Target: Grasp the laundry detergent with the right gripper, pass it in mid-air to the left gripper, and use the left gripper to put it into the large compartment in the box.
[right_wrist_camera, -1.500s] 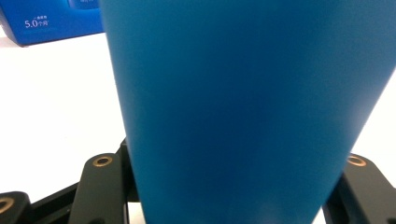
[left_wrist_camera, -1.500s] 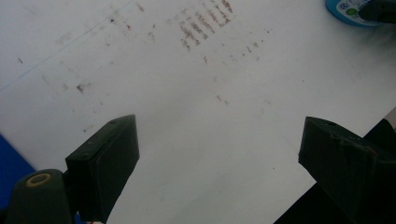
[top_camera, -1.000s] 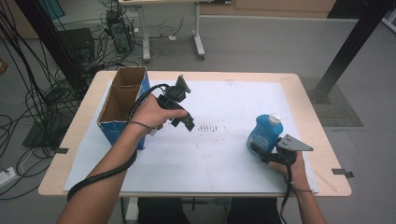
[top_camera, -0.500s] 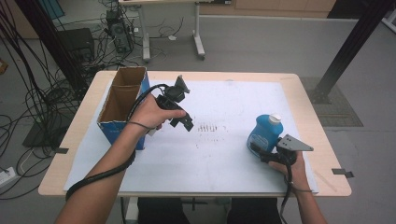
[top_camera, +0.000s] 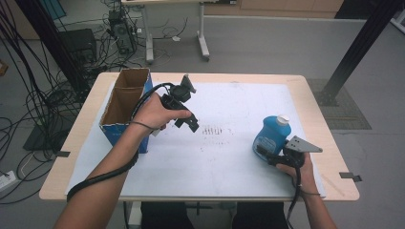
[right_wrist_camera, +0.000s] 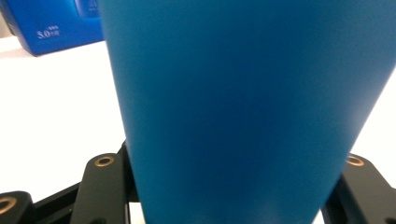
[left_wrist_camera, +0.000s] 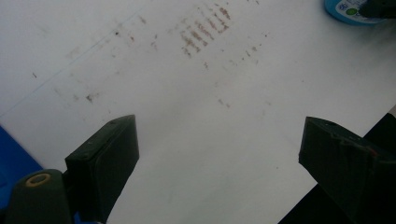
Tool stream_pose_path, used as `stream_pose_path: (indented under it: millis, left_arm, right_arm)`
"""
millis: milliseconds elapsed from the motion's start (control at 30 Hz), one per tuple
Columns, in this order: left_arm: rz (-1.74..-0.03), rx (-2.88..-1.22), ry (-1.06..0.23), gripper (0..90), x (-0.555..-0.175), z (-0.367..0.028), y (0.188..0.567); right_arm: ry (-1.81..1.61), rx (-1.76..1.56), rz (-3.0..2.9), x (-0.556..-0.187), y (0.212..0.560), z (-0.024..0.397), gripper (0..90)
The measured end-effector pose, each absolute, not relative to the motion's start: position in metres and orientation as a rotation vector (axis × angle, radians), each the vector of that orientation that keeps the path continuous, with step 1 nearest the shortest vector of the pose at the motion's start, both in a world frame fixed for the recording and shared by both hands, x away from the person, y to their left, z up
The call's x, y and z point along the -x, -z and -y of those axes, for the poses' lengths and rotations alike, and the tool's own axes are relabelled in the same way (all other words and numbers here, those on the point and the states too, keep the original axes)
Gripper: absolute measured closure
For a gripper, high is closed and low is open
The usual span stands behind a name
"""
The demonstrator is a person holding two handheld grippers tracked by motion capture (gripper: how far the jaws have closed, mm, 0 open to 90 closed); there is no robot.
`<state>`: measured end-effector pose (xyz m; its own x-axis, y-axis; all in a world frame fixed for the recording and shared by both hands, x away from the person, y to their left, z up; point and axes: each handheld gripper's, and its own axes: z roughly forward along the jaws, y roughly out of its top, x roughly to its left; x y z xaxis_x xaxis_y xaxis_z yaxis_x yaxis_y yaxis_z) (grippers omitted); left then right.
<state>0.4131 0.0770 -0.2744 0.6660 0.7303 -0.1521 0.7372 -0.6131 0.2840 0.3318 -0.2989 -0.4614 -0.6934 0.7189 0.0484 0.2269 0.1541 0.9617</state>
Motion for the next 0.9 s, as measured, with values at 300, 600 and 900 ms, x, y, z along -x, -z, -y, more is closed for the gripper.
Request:
stream_pose_path:
  millis: [300, 600, 900]
  left_arm:
    - [-1.077, -2.588, -0.009, 12.5, -0.409, -0.069, 0.254]
    - [-0.944, -2.645, -0.041, 12.5, -0.399, -0.057, 0.231]
    - [-0.776, -2.713, -0.075, 12.5, -0.387, -0.043, 0.206]
  right_arm:
    - [-1.598, -0.851, -2.100, -0.338, 0.438, 0.298, 39.9]
    - [-1.652, -0.751, -2.193, -0.345, 0.407, 0.298, 39.9]
    - [-1.716, -0.652, -2.254, -0.352, 0.387, 0.295, 39.9]
